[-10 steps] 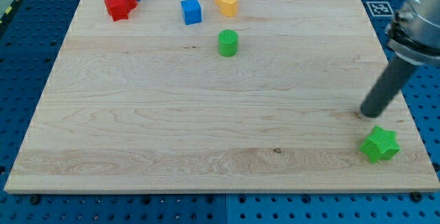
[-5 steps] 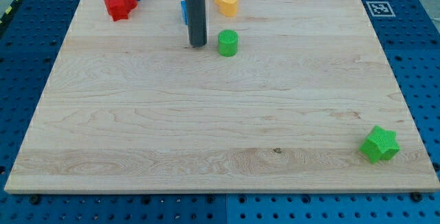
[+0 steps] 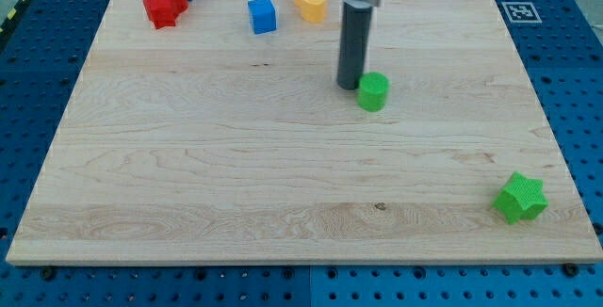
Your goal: Slide the green circle to the green star
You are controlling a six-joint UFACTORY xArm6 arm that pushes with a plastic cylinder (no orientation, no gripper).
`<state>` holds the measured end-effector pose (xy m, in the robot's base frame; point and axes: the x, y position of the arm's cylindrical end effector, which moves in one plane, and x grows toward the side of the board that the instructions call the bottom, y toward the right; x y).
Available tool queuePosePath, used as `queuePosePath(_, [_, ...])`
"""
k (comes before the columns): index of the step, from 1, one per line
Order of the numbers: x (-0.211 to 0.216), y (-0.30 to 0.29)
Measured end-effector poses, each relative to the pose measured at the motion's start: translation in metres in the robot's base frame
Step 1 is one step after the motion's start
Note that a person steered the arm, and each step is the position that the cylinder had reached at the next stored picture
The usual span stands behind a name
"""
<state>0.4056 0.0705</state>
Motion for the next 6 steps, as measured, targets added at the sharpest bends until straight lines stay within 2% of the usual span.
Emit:
queuePosePath(3, [0.069, 0.094])
queuePosePath(5, [0.072, 0.147])
queuePosePath(6, [0.08, 0.151])
